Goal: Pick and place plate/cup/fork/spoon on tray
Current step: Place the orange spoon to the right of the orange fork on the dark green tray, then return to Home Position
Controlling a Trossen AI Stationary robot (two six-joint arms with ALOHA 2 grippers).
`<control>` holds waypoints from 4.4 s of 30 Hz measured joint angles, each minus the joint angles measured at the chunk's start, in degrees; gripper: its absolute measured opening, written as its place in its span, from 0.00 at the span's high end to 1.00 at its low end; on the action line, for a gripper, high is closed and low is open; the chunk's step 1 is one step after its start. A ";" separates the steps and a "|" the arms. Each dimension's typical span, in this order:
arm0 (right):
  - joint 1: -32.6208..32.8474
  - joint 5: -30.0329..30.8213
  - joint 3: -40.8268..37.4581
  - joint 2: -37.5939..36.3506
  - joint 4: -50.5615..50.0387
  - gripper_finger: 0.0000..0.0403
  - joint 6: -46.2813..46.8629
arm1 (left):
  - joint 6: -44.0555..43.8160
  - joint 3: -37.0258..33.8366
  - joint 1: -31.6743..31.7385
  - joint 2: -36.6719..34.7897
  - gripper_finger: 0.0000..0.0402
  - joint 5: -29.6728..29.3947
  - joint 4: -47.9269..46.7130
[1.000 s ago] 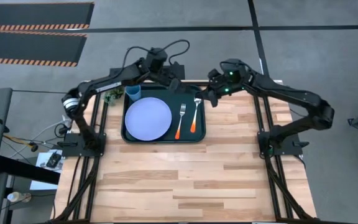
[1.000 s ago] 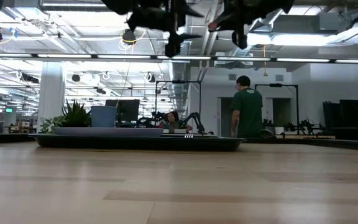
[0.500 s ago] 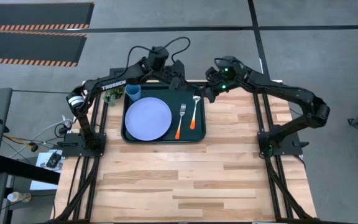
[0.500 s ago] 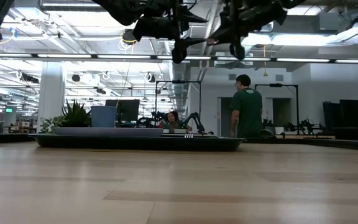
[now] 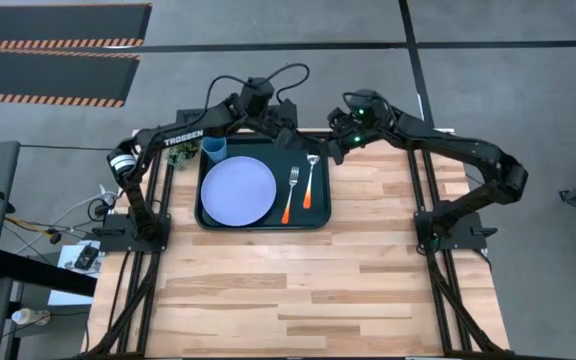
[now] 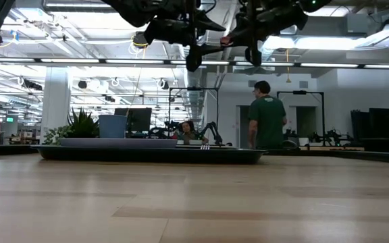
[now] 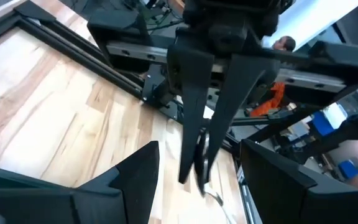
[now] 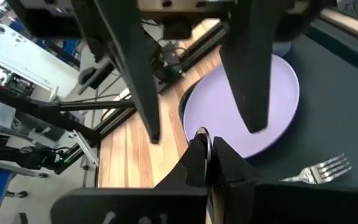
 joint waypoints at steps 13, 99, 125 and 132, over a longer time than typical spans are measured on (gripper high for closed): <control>1.09 -0.14 0.00 -0.30 0.30 0.99 0.07 | 1.42 0.02 -1.27 -0.11 0.59 -3.63 0.40; -4.98 9.45 0.00 -19.27 -26.75 0.52 -5.02 | 8.90 0.00 -3.29 20.57 1.00 -26.84 -0.44; -4.98 9.43 0.00 -19.29 -26.70 0.55 -4.99 | 8.83 0.02 -4.68 20.50 0.83 -27.10 -6.34; -4.98 9.41 0.00 -19.39 -26.44 0.54 -4.98 | 7.14 2.32 -3.24 20.07 0.63 -22.31 -8.32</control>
